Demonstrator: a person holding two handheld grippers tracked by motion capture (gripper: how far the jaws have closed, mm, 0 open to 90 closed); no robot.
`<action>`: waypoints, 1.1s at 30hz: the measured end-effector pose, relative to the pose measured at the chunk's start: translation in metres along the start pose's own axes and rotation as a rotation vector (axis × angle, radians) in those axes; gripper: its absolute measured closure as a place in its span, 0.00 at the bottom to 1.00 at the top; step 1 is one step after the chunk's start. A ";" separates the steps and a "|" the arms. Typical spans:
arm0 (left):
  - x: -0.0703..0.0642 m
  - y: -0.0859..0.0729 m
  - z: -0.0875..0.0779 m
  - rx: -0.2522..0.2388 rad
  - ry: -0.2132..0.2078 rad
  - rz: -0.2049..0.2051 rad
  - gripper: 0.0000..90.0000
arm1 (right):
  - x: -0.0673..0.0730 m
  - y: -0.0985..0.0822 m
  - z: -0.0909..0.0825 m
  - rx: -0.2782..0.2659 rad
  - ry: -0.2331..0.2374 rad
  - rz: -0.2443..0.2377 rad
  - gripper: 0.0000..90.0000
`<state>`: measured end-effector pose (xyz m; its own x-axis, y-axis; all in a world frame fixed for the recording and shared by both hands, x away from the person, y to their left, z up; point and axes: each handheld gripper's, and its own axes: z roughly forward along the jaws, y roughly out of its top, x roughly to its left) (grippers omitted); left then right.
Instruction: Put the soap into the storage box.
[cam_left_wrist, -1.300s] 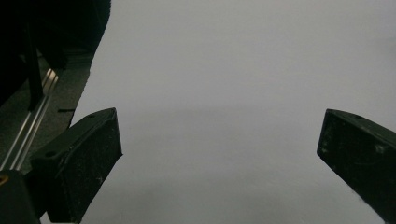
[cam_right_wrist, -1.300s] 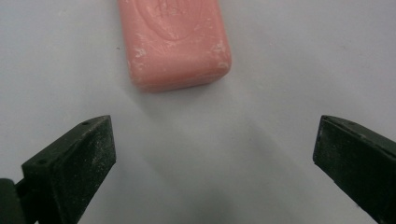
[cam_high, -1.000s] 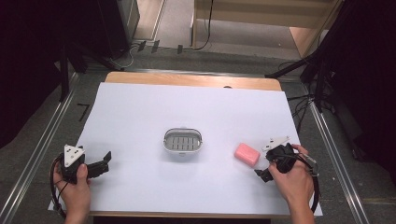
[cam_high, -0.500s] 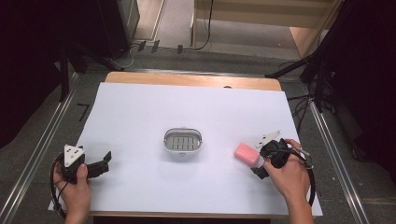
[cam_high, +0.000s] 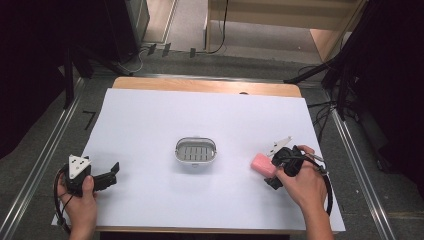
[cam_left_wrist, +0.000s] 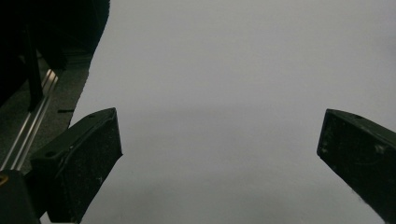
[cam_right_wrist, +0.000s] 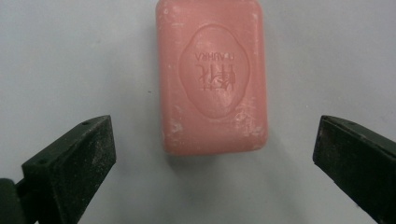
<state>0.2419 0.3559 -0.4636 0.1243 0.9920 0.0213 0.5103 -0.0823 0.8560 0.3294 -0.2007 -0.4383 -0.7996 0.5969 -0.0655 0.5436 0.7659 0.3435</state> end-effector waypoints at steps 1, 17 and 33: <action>0.000 0.000 0.000 0.001 0.001 0.001 0.00 | 0.000 0.003 0.000 -0.001 0.005 -0.012 0.00; -0.001 0.000 0.000 0.001 0.003 0.008 0.00 | -0.002 0.026 0.005 0.061 0.037 0.003 0.15; -0.001 0.000 0.000 0.001 0.003 0.009 0.00 | -0.005 0.034 0.015 0.115 0.069 0.034 0.22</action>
<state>0.2419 0.3552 -0.4636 0.1261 0.9915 0.0308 0.5104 -0.0915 0.8551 0.3557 -0.1746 -0.4407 -0.7937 0.6082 0.0104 0.5932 0.7701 0.2348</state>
